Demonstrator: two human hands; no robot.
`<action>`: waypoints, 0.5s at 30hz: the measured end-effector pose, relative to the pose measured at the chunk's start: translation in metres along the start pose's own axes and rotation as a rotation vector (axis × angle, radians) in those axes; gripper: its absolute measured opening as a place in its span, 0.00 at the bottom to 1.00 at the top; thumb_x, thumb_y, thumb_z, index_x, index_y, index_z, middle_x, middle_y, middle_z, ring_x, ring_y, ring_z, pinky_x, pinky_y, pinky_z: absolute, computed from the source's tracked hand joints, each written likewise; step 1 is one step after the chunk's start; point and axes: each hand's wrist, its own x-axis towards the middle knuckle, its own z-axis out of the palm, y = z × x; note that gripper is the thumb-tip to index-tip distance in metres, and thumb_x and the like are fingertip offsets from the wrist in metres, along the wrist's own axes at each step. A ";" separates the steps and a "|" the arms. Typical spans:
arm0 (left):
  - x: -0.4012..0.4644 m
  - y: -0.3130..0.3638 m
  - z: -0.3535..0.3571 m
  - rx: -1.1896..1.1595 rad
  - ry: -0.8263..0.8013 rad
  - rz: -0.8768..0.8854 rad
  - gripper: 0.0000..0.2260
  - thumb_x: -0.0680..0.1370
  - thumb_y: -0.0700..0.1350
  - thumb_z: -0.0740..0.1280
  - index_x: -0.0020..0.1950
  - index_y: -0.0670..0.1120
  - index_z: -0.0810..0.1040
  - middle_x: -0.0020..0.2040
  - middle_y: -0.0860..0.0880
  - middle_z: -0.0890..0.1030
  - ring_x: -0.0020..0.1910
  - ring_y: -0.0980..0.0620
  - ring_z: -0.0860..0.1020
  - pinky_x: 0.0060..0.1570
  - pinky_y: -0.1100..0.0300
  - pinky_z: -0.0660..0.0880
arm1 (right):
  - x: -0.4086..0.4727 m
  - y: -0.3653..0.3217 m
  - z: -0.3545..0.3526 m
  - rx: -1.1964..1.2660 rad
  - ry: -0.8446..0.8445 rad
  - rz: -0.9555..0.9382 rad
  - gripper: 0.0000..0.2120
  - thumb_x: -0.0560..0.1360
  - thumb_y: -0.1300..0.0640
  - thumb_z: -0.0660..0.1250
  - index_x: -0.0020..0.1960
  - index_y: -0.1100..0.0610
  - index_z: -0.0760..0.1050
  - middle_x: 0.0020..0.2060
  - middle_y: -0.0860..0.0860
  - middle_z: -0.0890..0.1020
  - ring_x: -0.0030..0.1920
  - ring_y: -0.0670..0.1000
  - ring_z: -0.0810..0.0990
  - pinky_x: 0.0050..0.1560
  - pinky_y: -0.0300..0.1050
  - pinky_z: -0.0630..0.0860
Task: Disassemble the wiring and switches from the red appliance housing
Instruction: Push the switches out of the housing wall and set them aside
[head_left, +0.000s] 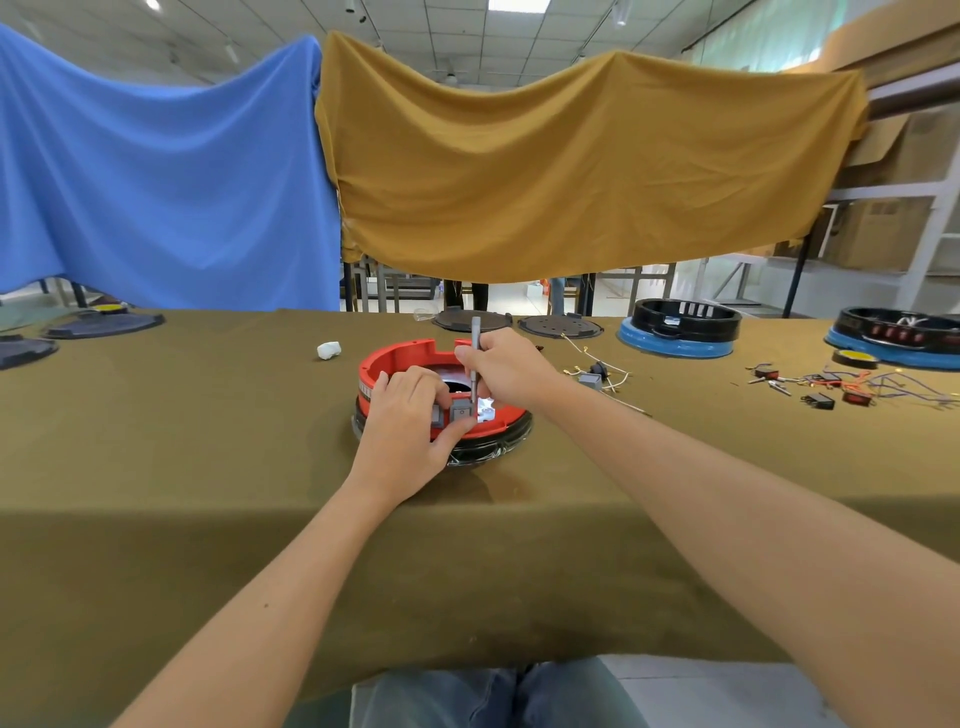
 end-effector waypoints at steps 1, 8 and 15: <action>0.000 0.000 0.000 0.000 -0.006 -0.003 0.12 0.73 0.49 0.75 0.45 0.44 0.75 0.46 0.49 0.77 0.49 0.48 0.75 0.60 0.41 0.70 | -0.003 0.001 0.001 0.001 0.019 -0.028 0.14 0.84 0.52 0.60 0.46 0.61 0.73 0.37 0.56 0.76 0.37 0.54 0.75 0.40 0.49 0.73; 0.000 0.002 -0.002 0.028 -0.021 -0.015 0.12 0.73 0.48 0.75 0.45 0.44 0.75 0.45 0.50 0.77 0.50 0.49 0.77 0.60 0.43 0.70 | -0.015 0.012 0.015 0.079 0.188 -0.055 0.18 0.84 0.51 0.60 0.48 0.66 0.76 0.38 0.57 0.79 0.39 0.55 0.77 0.47 0.56 0.77; 0.000 0.001 0.000 0.032 -0.025 -0.011 0.12 0.73 0.49 0.75 0.45 0.45 0.74 0.45 0.51 0.77 0.49 0.50 0.76 0.58 0.48 0.70 | -0.004 0.006 0.005 0.067 0.073 0.019 0.16 0.84 0.51 0.59 0.42 0.59 0.74 0.35 0.53 0.77 0.36 0.52 0.76 0.40 0.48 0.74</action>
